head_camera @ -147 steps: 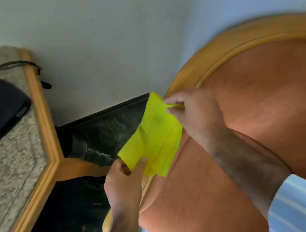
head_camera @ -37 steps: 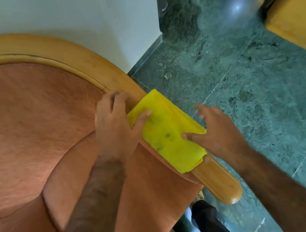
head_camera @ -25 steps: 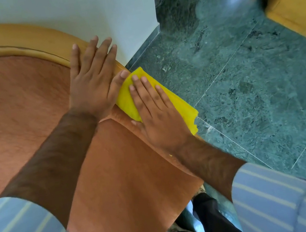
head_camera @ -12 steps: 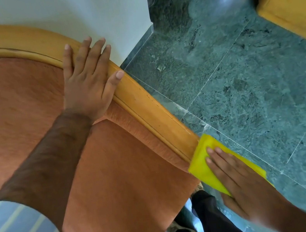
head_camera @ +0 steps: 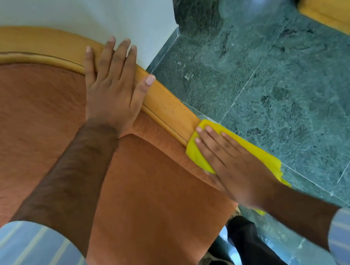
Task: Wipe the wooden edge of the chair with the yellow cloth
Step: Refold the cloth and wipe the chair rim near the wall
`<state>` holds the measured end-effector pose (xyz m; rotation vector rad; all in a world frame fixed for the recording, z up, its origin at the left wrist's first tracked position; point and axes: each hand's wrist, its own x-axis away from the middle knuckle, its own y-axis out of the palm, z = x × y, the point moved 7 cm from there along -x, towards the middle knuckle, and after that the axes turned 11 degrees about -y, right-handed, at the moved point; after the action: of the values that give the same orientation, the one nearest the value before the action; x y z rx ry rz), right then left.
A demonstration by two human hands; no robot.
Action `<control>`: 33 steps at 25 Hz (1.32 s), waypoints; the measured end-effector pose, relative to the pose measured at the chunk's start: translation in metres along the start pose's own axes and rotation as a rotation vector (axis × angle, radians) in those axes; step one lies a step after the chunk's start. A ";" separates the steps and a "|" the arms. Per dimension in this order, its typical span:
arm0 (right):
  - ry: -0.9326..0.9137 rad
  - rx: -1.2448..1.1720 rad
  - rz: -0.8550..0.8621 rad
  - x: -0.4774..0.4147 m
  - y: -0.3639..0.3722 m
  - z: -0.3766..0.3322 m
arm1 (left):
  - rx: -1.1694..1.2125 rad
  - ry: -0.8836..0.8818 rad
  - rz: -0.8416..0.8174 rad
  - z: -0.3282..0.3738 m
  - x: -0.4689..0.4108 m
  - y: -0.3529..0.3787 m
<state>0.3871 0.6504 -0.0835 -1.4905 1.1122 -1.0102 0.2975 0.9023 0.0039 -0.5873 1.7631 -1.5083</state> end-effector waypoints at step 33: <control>0.528 -1.336 -0.037 -0.022 -0.064 0.032 | 1.617 -1.311 -0.176 0.003 0.139 -0.012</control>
<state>0.4221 0.6852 -0.0274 -2.2871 2.4182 -0.6470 0.2113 0.7945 -0.0170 -0.5388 -0.5942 -1.4814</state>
